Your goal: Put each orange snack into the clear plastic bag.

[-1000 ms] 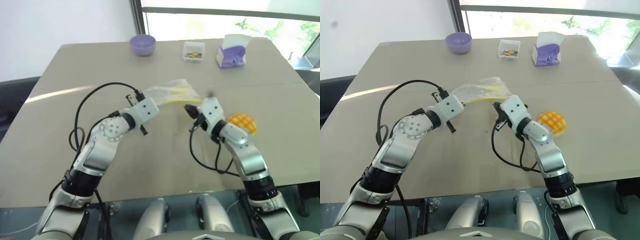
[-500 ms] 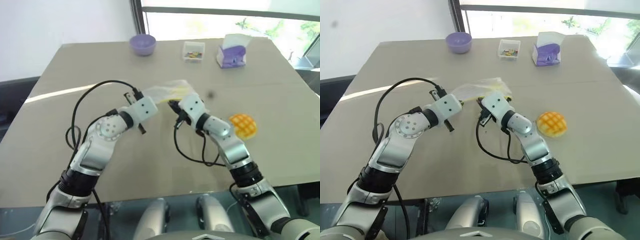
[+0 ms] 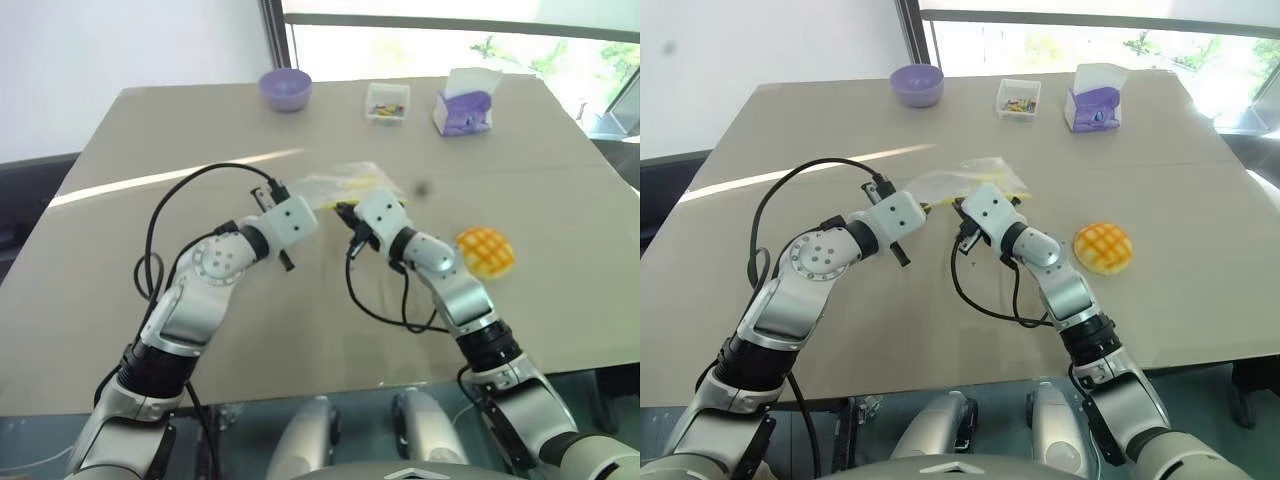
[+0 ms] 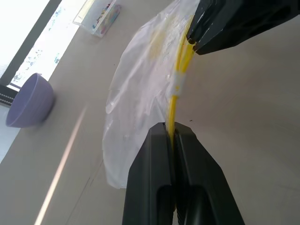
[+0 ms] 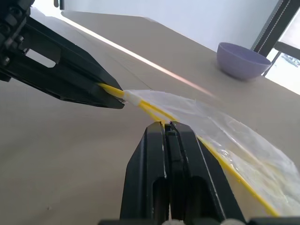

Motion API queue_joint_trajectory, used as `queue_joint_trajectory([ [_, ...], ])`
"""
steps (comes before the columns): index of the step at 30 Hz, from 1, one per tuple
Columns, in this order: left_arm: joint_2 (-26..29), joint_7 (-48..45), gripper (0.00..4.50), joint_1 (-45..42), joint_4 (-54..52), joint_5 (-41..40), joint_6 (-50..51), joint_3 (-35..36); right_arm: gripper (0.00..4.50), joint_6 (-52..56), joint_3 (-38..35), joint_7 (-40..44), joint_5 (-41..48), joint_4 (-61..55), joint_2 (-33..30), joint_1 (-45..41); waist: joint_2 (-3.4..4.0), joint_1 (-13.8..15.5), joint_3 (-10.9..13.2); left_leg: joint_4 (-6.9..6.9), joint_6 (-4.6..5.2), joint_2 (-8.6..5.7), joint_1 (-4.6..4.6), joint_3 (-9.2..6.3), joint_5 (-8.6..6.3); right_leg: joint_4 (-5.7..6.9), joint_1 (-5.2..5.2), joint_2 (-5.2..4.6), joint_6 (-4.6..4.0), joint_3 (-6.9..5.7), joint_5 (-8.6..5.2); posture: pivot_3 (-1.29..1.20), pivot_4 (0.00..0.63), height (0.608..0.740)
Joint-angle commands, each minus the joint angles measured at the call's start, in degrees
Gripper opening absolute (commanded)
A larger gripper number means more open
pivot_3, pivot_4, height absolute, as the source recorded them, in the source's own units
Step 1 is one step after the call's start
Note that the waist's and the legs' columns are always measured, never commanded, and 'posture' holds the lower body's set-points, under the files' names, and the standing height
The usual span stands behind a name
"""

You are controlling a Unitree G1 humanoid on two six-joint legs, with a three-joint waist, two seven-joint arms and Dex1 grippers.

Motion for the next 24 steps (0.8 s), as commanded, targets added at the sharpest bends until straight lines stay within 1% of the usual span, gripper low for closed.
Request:
queue_joint_trajectory([
  [1, 0.45, -0.42, 0.00, 0.42, -2.76, 0.67, -2.47, 0.14, 0.11, -1.19, 0.12, -0.15, 0.10, -1.09, 0.67, -1.50, 0.00, 0.00, 0.00, 0.00, 0.00, 0.00, 0.00, 0.00, 0.00, 0.00, 0.00, 0.00, 0.00, 0.00, 0.00, 0.00, 0.150, 0.740],
  [8, 0.59, -0.78, 0.00, 1.63, -2.69, 1.97, -5.54, -0.19, 0.11, -0.48, -0.46, 0.72, 1.04, -1.66, 0.18, -1.27, 0.00, 0.01, 0.00, 0.00, 0.00, 0.00, 0.00, 0.00, 0.00, 0.00, 0.00, 0.00, 0.00, 0.00, 0.00, 0.00, 0.150, 0.740],
  [13, 1.46, -1.60, 0.00, 3.52, -2.83, 2.87, -10.02, -0.72, 0.11, 0.81, -1.44, 1.95, 2.85, -1.74, 0.00, -0.99, 0.00, -0.01, 0.00, 0.00, 0.00, 0.00, 0.00, 0.00, 0.00, 0.00, 0.00, -0.01, 0.00, 0.00, 0.00, 0.00, 0.150, 0.740],
  [20, 3.64, -2.23, 0.00, 5.96, -1.60, 5.26, -15.90, -0.92, 0.11, 1.97, -3.17, 6.08, 6.99, -1.72, -1.72, -1.18, 0.01, 0.08, 0.00, 0.00, 0.12, 0.01, 0.00, 0.00, -0.07, -0.01, 0.00, -0.02, 0.00, 0.00, 0.00, 0.00, 0.150, 0.740],
  [24, 4.23, -2.57, 0.00, 6.79, -1.23, 5.60, -17.49, -0.55, 0.11, 1.63, -3.01, 9.00, 8.54, -2.50, -3.05, -0.86, 0.01, 0.07, 0.00, 0.00, 0.18, 0.01, 0.00, 0.00, -0.10, -0.01, 0.00, -0.02, 0.00, -0.01, 0.00, 0.00, 0.150, 0.740],
])
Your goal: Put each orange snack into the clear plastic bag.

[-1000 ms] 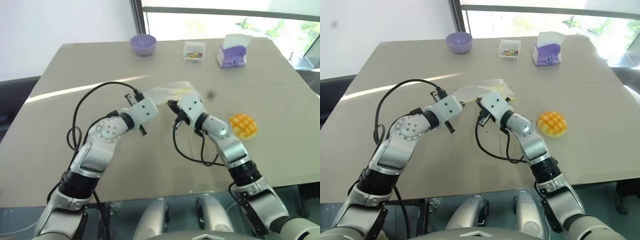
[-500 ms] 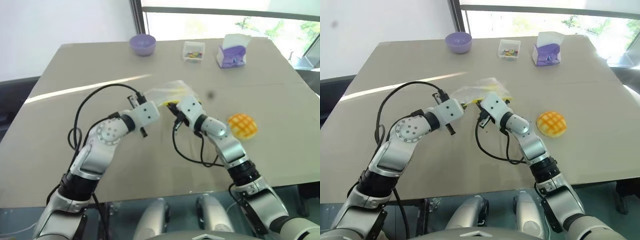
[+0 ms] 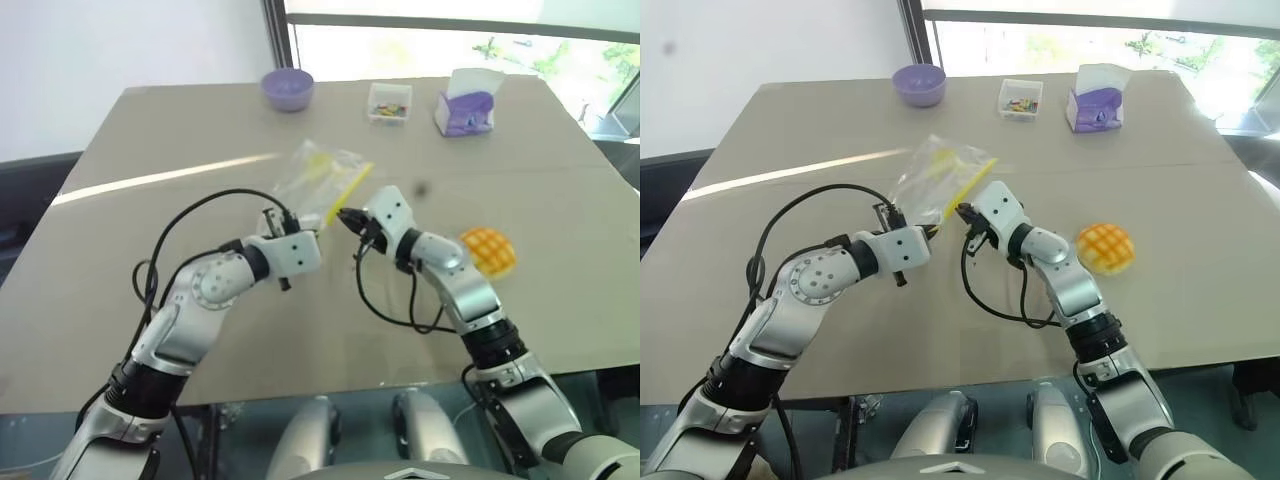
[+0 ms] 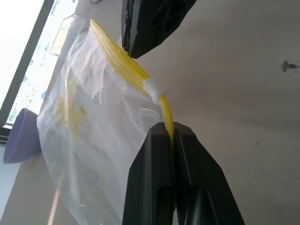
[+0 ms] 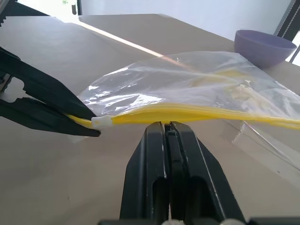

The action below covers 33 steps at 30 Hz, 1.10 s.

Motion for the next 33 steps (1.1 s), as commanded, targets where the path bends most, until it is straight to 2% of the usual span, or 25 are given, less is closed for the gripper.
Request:
queue_joint_trajectory([
  [1, 0.85, -0.39, 0.00, 0.43, -1.19, 0.65, -2.22, 0.67, 0.11, -0.59, -0.47, 2.81, 2.16, -3.16, -0.70, -0.65, 0.00, 0.00, 0.00, 0.00, 0.01, 0.00, 0.00, 0.00, -0.01, 0.00, 0.00, 0.00, 0.00, 0.00, 0.00, 0.00, 0.150, 0.740],
  [15, 0.66, -2.32, 0.00, 0.94, -0.37, -0.36, -4.42, 1.29, 0.11, 0.46, -0.14, 4.46, 4.47, -4.63, 0.17, 0.58, 0.00, -0.02, 0.00, 0.00, 0.03, 0.01, 0.00, 0.00, -0.02, 0.01, 0.00, 0.00, 0.00, 0.00, 0.00, 0.00, 0.150, 0.740],
  [19, -1.09, -3.51, 0.00, -0.21, -0.21, -3.33, 0.33, 2.80, 0.11, -0.95, -0.44, 3.75, 3.44, -4.77, -1.05, 1.35, 0.00, -0.01, 0.00, 0.00, 0.03, 0.01, 0.00, 0.00, -0.02, 0.01, 0.00, 0.00, 0.00, -0.01, 0.00, 0.00, 0.150, 0.740],
  [22, -1.64, -4.64, 0.00, -1.40, -0.04, -5.29, 3.58, 4.03, 0.11, -3.64, -0.75, 5.15, 2.00, -7.06, -4.85, 1.84, 0.00, 0.11, 0.00, 0.01, 0.03, 0.00, 0.00, 0.00, -0.02, 0.01, 0.00, 0.00, 0.00, -0.02, 0.00, 0.00, 0.150, 0.740],
  [25, -1.49, -5.33, 0.00, -2.79, 0.23, -6.24, 5.07, 4.47, 0.93, -6.30, -0.57, 4.89, -0.19, -8.93, -8.16, 2.38, 0.00, 0.14, 0.00, 0.02, 0.04, -0.03, -0.01, -0.02, -0.02, 0.00, 0.01, -0.02, 0.00, -0.04, 0.00, 0.00, 0.150, 0.740],
  [26, -1.57, -5.44, 0.00, -3.19, 0.23, -6.59, 5.46, 4.61, 1.57, -7.53, -0.25, 4.51, -1.39, -9.24, -9.31, 2.55, 0.00, 0.14, 0.00, 0.02, 0.03, -0.03, -0.01, -0.02, -0.02, 0.00, 0.01, -0.01, 0.00, -0.05, 0.00, 0.00, 0.150, 0.740],
  [30, -1.74, -5.34, 0.00, -3.81, -0.07, -7.03, 6.01, 4.83, 3.42, -10.16, -0.08, 3.11, -3.26, -10.41, -10.60, 3.88, 0.00, -0.11, 0.00, 0.01, 0.01, 0.01, 0.00, -0.01, 0.00, 0.01, 0.01, 0.01, 0.00, -0.05, 0.00, 0.00, 0.150, 0.740],
  [32, -1.77, -5.18, 0.00, -3.64, -0.49, -7.11, 6.31, 4.96, 3.32, -9.96, -0.22, 3.08, -2.84, -11.23, -10.32, 4.41, 0.00, -0.03, 0.00, 0.01, 0.00, 0.02, 0.00, 0.00, 0.00, 0.01, 0.01, 0.01, 0.00, -0.04, 0.00, 0.00, 0.150, 0.740],
  [33, -1.78, -5.10, 0.00, -3.50, -0.71, -7.06, 6.31, 4.95, 2.94, -9.77, -0.16, 2.72, -2.90, -11.41, -9.89, 4.49, 0.00, -0.02, 0.00, 0.01, 0.01, 0.01, 0.00, 0.00, 0.00, 0.01, 0.01, 0.00, 0.00, -0.03, 0.00, 0.00, 0.150, 0.740],
])
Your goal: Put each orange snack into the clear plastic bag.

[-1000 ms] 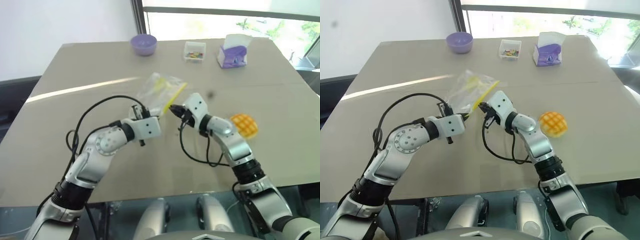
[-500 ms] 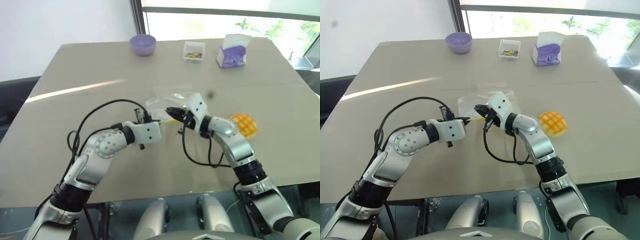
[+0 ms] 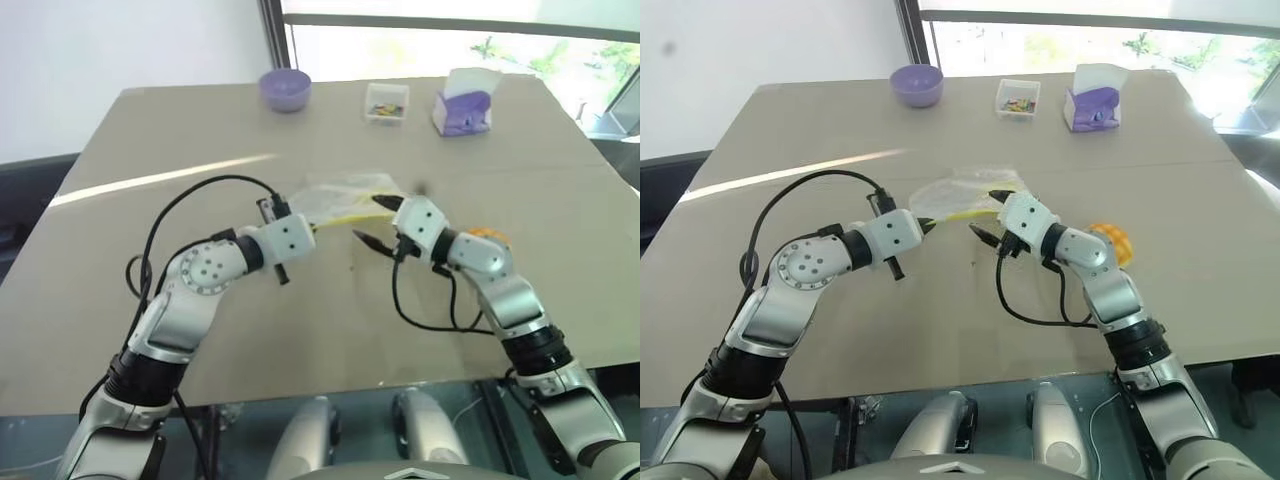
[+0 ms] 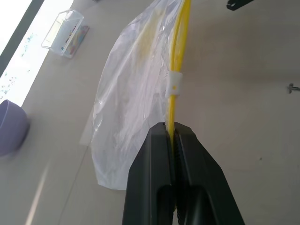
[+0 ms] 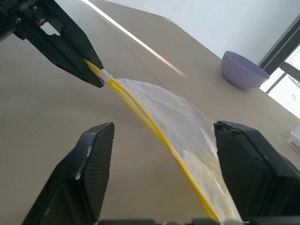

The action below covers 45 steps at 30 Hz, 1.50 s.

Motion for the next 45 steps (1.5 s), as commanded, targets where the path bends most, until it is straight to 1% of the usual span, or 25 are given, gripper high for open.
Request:
queue_joint_trajectory([
  [1, 0.04, 0.49, 0.00, -0.16, -1.91, -0.72, -0.04, 1.43, 2.77, -1.05, -0.12, -1.24, 0.24, -3.51, 1.21, -0.44, 0.00, 0.01, 0.00, 0.00, 0.00, 0.00, 0.00, 0.00, 0.00, 0.00, 0.00, 0.00, 0.00, 0.00, 0.00, 0.00, 0.150, 0.740],
  [2, 0.03, 0.50, 0.00, -0.07, -2.08, -0.73, 0.02, 1.43, 2.37, -1.06, -0.06, -1.67, 0.05, -3.42, 1.65, -0.50, 0.00, 0.00, 0.00, 0.00, 0.01, -0.01, 0.00, 0.01, 0.00, 0.00, 0.00, -0.01, 0.00, 0.01, 0.00, 0.00, 0.150, 0.740],
  [5, 0.02, 0.52, 0.00, -0.15, -2.40, -0.65, 0.36, 1.42, 0.96, -0.83, 0.26, -2.28, -0.21, -3.30, 2.79, -0.74, 0.00, 0.07, 0.00, 0.00, 0.00, 0.00, 0.00, 0.00, 0.00, 0.00, 0.00, 0.00, 0.00, 0.01, 0.00, 0.00, 0.150, 0.740],
  [6, 0.03, 0.51, 0.00, -0.26, -2.43, -0.63, 0.49, 1.43, 0.42, -0.59, 0.43, -2.23, -0.11, -3.40, 3.12, -0.72, 0.00, 0.09, 0.00, 0.00, 0.00, 0.00, 0.00, 0.00, 0.00, 0.00, 0.00, 0.00, 0.00, 0.01, 0.00, 0.00, 0.150, 0.740],
  [7, 0.05, 0.55, 0.00, -0.37, -2.46, -0.54, 0.57, 1.42, 0.03, -0.37, 0.60, -2.05, -0.02, -3.54, 3.36, -0.66, 0.00, 0.10, 0.00, 0.00, -0.01, -0.01, 0.00, 0.00, 0.00, 0.00, 0.00, 0.00, 0.00, 0.01, 0.00, 0.00, 0.150, 0.740],
  [18, -0.34, 0.11, 0.00, -1.74, -2.81, -0.71, 1.13, 0.89, 0.03, -0.63, 2.91, -2.73, -2.28, -3.09, 4.87, -0.40, 0.00, 0.10, 0.00, 0.00, -0.07, -0.01, 0.00, 0.00, 0.04, 0.00, 0.00, 0.00, 0.00, 0.01, 0.00, 0.00, 0.150, 0.740],
  [23, -0.07, -0.38, 0.00, -1.64, -3.07, -0.42, 0.36, 0.40, 0.03, -1.40, 3.11, -4.42, -4.27, -2.18, 5.09, -0.83, 0.00, 0.09, 0.00, 0.00, -0.07, -0.01, 0.00, 0.00, 0.04, 0.00, 0.00, 0.00, 0.00, 0.00, 0.00, 0.00, 0.150, 0.740],
  [35, 0.00, -0.13, 0.00, -0.77, -3.46, 0.38, -1.55, 0.06, 0.03, -1.24, 2.86, -3.99, -4.37, -0.84, 5.25, -1.64, 0.00, 0.08, 0.00, 0.00, -0.08, -0.01, 0.00, 0.00, 0.05, 0.00, 0.00, 0.00, 0.00, 0.00, 0.00, 0.00, 0.150, 0.740],
  [37, 0.02, -0.16, 0.00, -0.66, -3.48, 0.40, -1.57, 0.09, 0.58, -1.38, 2.69, -3.93, -4.53, -1.37, 4.84, -1.67, 0.00, 0.08, 0.00, 0.00, -0.08, -0.01, 0.00, 0.00, 0.05, 0.00, 0.00, 0.00, 0.00, 0.00, 0.00, 0.00, 0.150, 0.740],
  [38, 0.03, -0.17, 0.00, -0.60, -3.48, 0.39, -1.58, 0.11, 0.70, -1.94, 2.76, -4.39, -5.34, -1.48, 4.48, -1.73, 0.00, 0.08, 0.00, 0.00, -0.08, -0.01, 0.00, 0.00, 0.05, 0.00, 0.00, 0.00, 0.00, 0.01, 0.00, 0.00, 0.150, 0.740],
  [40, 0.04, -0.19, 0.00, -0.56, -3.48, 0.38, -1.60, 0.12, 1.49, -3.00, 2.86, -5.57, -6.89, -1.41, 4.08, -1.80, 0.00, 0.09, 0.00, 0.00, -0.08, -0.01, 0.00, 0.00, 0.05, 0.00, 0.00, 0.00, 0.00, 0.00, 0.00, 0.00, 0.150, 0.740],
  [42, 0.03, -0.21, 0.00, -0.54, -3.47, 0.36, -1.60, 0.13, 2.59, -3.67, 2.92, -6.31, -7.75, -1.15, 3.98, -1.83, 0.00, 0.09, 0.00, 0.00, -0.08, -0.01, 0.00, 0.00, 0.05, 0.00, 0.00, 0.00, 0.00, 0.00, 0.00, 0.00, 0.150, 0.740],
  [43, 0.05, -0.21, 0.00, -0.54, -3.43, 0.37, -1.64, 0.12, 3.02, -3.97, 3.06, -6.44, -8.15, -1.02, 3.82, -1.83, 0.00, 0.06, 0.00, 0.00, -0.08, -0.01, 0.00, 0.00, 0.05, 0.00, 0.00, 0.01, 0.00, 0.00, 0.00, 0.00, 0.150, 0.740],
  [45, 0.09, -0.26, 0.00, -0.54, -3.37, 0.37, -1.76, 0.09, 3.02, -4.61, 3.05, -6.86, -8.80, -0.95, 3.65, -1.84, 0.00, 0.04, 0.00, 0.00, -0.09, -0.01, 0.00, 0.00, 0.05, 0.00, 0.00, 0.01, 0.00, 0.00, 0.00, 0.00, 0.150, 0.740],
])
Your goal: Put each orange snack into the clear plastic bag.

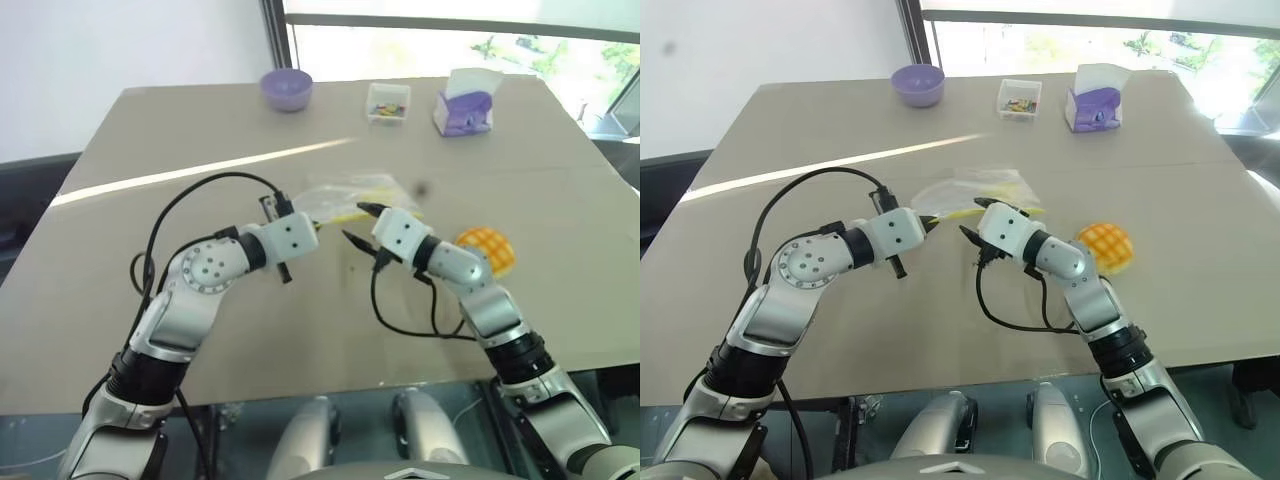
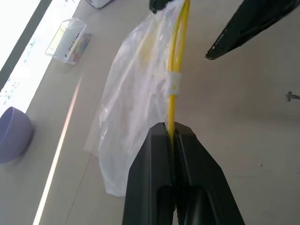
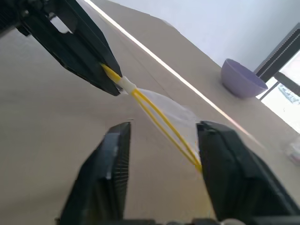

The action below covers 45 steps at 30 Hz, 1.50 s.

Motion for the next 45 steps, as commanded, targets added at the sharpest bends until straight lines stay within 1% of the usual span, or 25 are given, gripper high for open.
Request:
queue_joint_trajectory([
  [1, 0.44, 0.13, 0.00, 0.07, -2.41, 0.14, -1.30, 0.20, 3.02, -2.09, -0.45, -1.23, -0.78, -2.12, -0.04, -1.58, 0.00, 0.01, 0.00, 0.00, 0.00, 0.00, 0.00, 0.00, 0.00, 0.00, 0.00, 0.00, 0.00, 0.00, 0.00, 0.00, 0.150, 0.740],
  [7, 0.74, 0.08, 0.00, -0.09, -1.67, 0.60, -2.29, -0.03, 3.02, -1.72, -2.40, -0.67, 0.12, -3.89, -1.18, -2.77, 0.00, 0.04, 0.00, 0.00, 0.00, 0.00, 0.00, 0.00, 0.00, -0.01, 0.00, -0.01, 0.00, 0.00, 0.00, 0.00, 0.150, 0.740],
  [14, 0.56, 0.08, 0.00, -0.21, -1.38, 0.97, -3.34, -0.25, 3.02, -4.37, -0.73, -1.34, -3.18, -0.94, -2.74, -4.51, 0.00, 0.01, 0.00, 0.00, 0.01, 0.00, 0.00, 0.00, 0.00, 0.00, 0.00, 0.00, 0.00, 0.00, 0.00, 0.00, 0.150, 0.740],
  [18, 0.53, 0.11, 0.00, -0.18, -1.38, 1.17, -3.37, -0.23, 3.02, -5.12, -0.63, -1.09, -3.30, -0.27, -2.68, -4.92, 0.00, 0.03, 0.00, 0.00, 0.00, 0.00, 0.00, 0.00, 0.00, 0.00, 0.00, 0.00, 0.00, 0.00, 0.00, 0.00, 0.150, 0.740],
  [30, 0.52, 0.03, 0.00, -0.02, -1.41, 0.96, -2.99, -0.09, 3.02, -6.21, -0.42, 1.59, -3.41, -2.56, -4.96, -4.03, 0.00, 0.03, 0.00, 0.00, 0.01, 0.00, 0.00, 0.01, 0.00, -0.01, 0.00, 0.00, 0.00, 0.00, 0.00, 0.00, 0.150, 0.740],
  [45, 0.39, 0.17, 0.00, -0.34, -1.05, 1.03, -3.37, -0.38, 3.02, -7.41, 0.44, 3.17, -3.90, -3.27, -5.49, -3.87, 0.00, 0.03, 0.00, 0.00, 0.01, 0.00, 0.00, 0.01, -0.01, -0.01, 0.01, 0.00, 0.00, 0.01, 0.00, 0.00, 0.150, 0.740],
])
